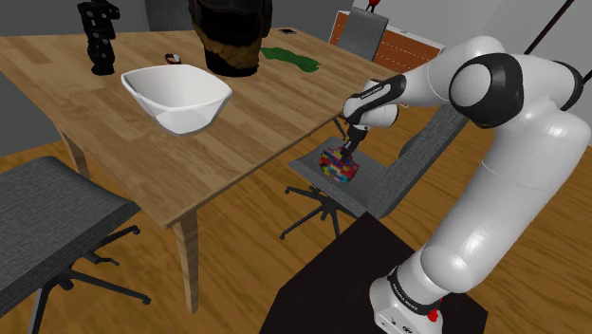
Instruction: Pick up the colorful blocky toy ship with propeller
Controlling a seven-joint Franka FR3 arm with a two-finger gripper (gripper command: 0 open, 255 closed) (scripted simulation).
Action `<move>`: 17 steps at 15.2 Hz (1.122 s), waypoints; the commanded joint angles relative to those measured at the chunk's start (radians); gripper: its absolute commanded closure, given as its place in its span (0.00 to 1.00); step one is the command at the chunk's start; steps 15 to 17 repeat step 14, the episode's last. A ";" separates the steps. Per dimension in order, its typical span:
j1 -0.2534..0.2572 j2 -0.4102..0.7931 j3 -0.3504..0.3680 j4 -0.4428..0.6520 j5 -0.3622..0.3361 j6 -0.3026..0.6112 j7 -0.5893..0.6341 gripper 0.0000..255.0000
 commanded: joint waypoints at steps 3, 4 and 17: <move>0.007 -0.041 -0.008 0.007 -0.025 -0.043 0.018 1.00; 0.008 -0.051 -0.009 0.011 -0.031 -0.055 0.022 1.00; 0.016 -0.123 -0.017 0.047 -0.074 -0.157 0.051 1.00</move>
